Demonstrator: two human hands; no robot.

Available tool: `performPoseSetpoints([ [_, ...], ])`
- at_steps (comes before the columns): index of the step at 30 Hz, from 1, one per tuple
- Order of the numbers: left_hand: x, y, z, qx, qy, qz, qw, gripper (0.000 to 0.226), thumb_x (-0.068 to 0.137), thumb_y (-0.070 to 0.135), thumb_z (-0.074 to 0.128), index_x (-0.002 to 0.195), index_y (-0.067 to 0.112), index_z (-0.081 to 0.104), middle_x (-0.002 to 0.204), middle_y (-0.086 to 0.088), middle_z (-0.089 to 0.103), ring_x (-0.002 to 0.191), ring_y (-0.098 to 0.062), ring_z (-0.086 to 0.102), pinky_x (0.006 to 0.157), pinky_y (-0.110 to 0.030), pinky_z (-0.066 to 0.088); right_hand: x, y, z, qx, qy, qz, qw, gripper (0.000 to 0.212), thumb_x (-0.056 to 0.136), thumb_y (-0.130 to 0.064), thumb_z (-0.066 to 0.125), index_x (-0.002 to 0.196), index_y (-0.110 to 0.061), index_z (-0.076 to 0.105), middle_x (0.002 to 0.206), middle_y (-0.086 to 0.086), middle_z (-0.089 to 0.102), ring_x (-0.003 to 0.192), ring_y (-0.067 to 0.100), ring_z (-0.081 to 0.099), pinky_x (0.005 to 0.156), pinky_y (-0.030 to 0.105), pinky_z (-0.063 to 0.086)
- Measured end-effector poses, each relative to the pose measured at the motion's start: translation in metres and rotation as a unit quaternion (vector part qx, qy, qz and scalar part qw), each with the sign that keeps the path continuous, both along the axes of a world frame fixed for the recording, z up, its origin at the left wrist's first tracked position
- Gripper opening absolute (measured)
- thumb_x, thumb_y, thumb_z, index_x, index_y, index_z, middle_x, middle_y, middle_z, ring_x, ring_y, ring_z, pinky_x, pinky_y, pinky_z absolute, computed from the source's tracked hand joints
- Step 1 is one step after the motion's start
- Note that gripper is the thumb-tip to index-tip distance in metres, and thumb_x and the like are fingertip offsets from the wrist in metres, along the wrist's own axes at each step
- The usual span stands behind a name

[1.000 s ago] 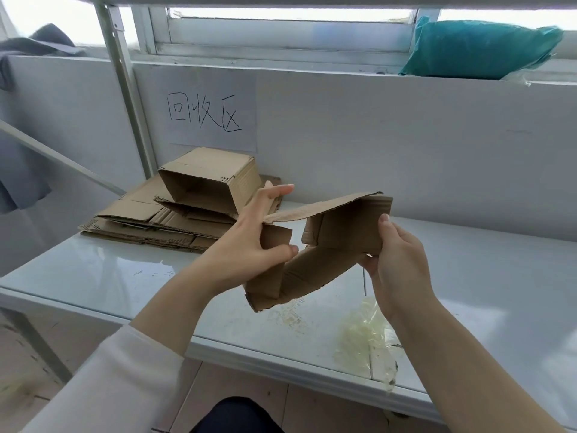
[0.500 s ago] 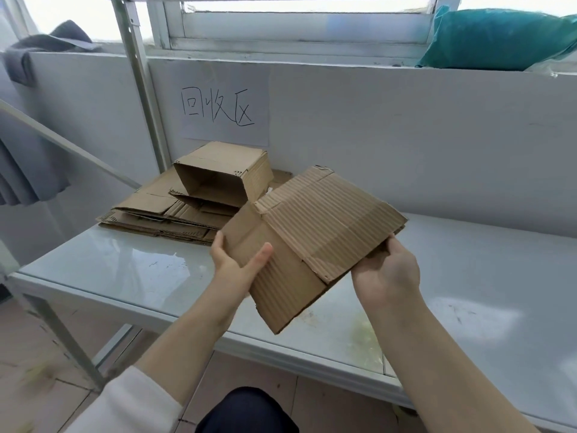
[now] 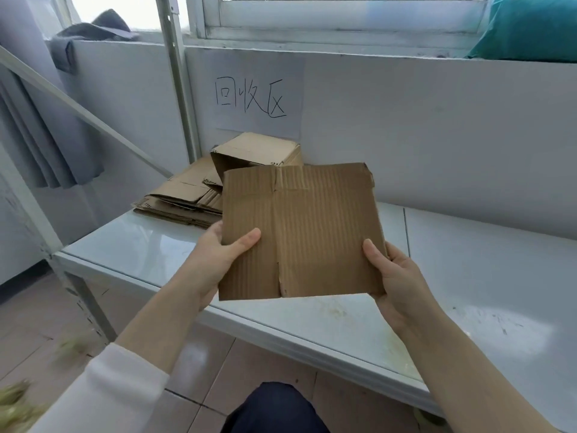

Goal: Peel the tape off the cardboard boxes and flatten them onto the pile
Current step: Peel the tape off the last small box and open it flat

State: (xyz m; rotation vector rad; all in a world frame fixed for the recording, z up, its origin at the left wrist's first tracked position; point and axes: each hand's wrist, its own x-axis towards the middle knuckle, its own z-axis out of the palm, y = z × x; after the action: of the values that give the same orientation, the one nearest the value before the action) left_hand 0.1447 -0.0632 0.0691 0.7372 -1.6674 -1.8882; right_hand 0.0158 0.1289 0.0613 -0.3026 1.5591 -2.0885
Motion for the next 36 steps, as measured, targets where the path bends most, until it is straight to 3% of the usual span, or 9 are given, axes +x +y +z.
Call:
performPoseSetpoints([
  [6,-0.031,-0.063,0.033,-0.144,-0.039,-0.016,0.989,0.018,0.082,0.028,0.067,0.096,0.030,0.058,0.096,0.004,0.067,0.083,-0.010,0.066,0.060,-0.020,0.055,-0.026,-0.042,0.017,0.038,0.011,0.057,0.998,0.022,0.091,-0.020,0.053,0.108,-0.008,0.060,0.104,0.003,0.068,0.094,0.016,0.065,0.070,0.028,0.053],
  [10,-0.092,-0.133,0.086,-0.206,-0.091,-0.046,0.973,0.028,0.080,0.036,0.068,0.103,0.020,0.060,0.093,-0.001,0.067,0.081,-0.015,0.065,0.067,-0.029,0.054,-0.084,-0.114,0.051,0.050,0.059,0.008,0.997,0.028,0.090,-0.029,0.057,0.110,-0.011,0.056,0.103,0.003,0.065,0.090,0.019,0.062,0.070,0.034,0.052],
  [14,-0.159,-0.197,0.119,-0.310,-0.172,-0.007,0.935,0.037,0.082,0.044,0.065,0.104,0.015,0.059,0.089,0.000,0.060,0.079,-0.014,0.057,0.068,-0.027,0.046,-0.142,-0.199,0.071,0.087,0.094,-0.055,0.990,0.035,0.090,-0.029,0.056,0.116,-0.005,0.051,0.099,0.005,0.057,0.091,0.023,0.055,0.087,0.039,0.049],
  [18,-0.194,-0.245,0.088,-0.358,-0.309,0.013,0.881,0.052,0.082,0.043,0.066,0.114,0.002,0.059,0.103,-0.009,0.059,0.091,-0.025,0.056,0.079,-0.032,0.045,-0.165,-0.254,0.045,0.165,0.071,-0.041,0.983,0.026,0.090,-0.017,0.054,0.111,-0.002,0.052,0.087,0.008,0.053,0.086,0.025,0.051,0.077,0.035,0.043],
  [21,-0.195,-0.268,0.045,-0.339,-0.363,-0.005,0.868,0.053,0.083,0.039,0.067,0.119,0.001,0.059,0.113,-0.011,0.060,0.100,-0.027,0.057,0.079,-0.028,0.040,-0.168,-0.273,0.007,0.239,0.080,-0.006,0.968,0.029,0.087,-0.020,0.059,0.109,-0.002,0.052,0.097,0.011,0.057,0.091,0.028,0.055,0.077,0.034,0.043],
  [26,-0.186,-0.276,-0.015,-0.310,-0.417,-0.002,0.854,0.068,0.089,0.044,0.055,0.141,0.004,0.034,0.143,-0.013,0.042,0.129,-0.029,0.042,0.101,-0.034,0.036,-0.158,-0.284,-0.034,0.410,0.211,-0.002,0.887,0.066,0.080,-0.046,0.063,0.124,0.000,0.049,0.125,0.016,0.051,0.114,0.032,0.048,0.096,0.039,0.043],
  [30,-0.191,-0.275,-0.037,-0.348,-0.387,0.044,0.853,0.064,0.093,0.037,0.050,0.146,0.014,0.023,0.149,-0.017,0.028,0.138,-0.033,0.027,0.111,-0.042,0.028,-0.147,-0.281,-0.030,0.431,0.301,-0.011,0.850,0.087,0.088,-0.031,0.059,0.148,-0.014,-0.002,0.154,0.014,-0.002,0.142,0.029,0.001,0.114,0.037,0.011],
  [34,-0.204,-0.268,-0.050,-0.548,-0.332,-0.051,0.766,0.051,0.101,0.013,0.030,0.148,0.028,0.019,0.159,-0.004,-0.002,0.146,-0.021,-0.007,0.118,-0.043,-0.004,-0.141,-0.285,-0.047,0.443,0.532,0.095,0.715,0.059,0.096,-0.007,0.026,0.148,-0.014,0.000,0.155,0.004,-0.021,0.141,0.018,-0.022,0.114,0.032,-0.010],
  [36,-0.209,-0.268,-0.054,-0.557,-0.339,-0.078,0.754,0.047,0.102,0.021,0.021,0.149,0.026,0.016,0.159,0.000,0.000,0.147,-0.016,-0.005,0.118,-0.042,-0.005,-0.140,-0.287,-0.056,0.447,0.522,0.138,0.713,0.055,0.098,-0.016,0.020,0.148,-0.012,-0.001,0.156,0.001,-0.017,0.142,0.012,-0.017,0.114,0.028,-0.011],
])
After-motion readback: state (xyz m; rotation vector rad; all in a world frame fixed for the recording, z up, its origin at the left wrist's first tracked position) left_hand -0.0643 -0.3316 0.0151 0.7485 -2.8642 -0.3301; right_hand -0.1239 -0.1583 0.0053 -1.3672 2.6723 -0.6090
